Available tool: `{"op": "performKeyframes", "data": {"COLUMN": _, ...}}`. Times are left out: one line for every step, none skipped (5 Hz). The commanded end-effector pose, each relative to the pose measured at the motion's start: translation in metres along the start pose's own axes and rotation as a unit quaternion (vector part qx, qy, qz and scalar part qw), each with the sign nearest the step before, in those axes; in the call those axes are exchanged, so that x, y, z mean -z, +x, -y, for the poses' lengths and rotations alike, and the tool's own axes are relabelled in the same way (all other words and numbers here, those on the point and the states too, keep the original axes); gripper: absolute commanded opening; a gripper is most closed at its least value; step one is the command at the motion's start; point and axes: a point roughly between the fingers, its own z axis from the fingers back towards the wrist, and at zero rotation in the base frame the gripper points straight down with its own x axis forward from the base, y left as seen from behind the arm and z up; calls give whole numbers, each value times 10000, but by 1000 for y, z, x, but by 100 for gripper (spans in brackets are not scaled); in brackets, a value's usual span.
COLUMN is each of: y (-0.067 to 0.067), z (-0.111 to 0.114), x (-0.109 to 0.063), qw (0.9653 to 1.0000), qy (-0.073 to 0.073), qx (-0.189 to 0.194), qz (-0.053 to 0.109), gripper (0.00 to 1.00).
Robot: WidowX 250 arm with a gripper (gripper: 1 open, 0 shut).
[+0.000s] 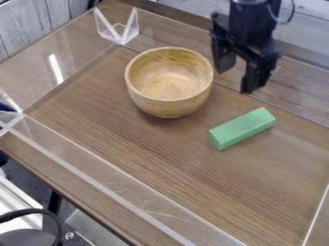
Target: Remove the green block from inside the brown bowl and put it on the table
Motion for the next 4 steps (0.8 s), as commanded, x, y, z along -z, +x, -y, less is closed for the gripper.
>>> {"op": "performKeyframes", "data": {"y": 6, "z": -7, "x": -8, "qw": 9997, "qy": -29, "qx": 114, "qz": 197, "gripper": 100}}
{"op": "performKeyframes", "data": {"y": 6, "z": -14, "x": -9, "qw": 9996, "qy": -99, "qx": 146, "qz": 223, "gripper": 100}}
{"op": "performKeyframes", "data": {"y": 8, "z": -20, "x": -9, "qw": 9994, "qy": -138, "qx": 193, "qz": 246, "gripper": 100}}
{"op": "performKeyframes", "data": {"y": 15, "z": -20, "x": -5, "qw": 9991, "qy": -64, "qx": 414, "qz": 75, "gripper": 100}}
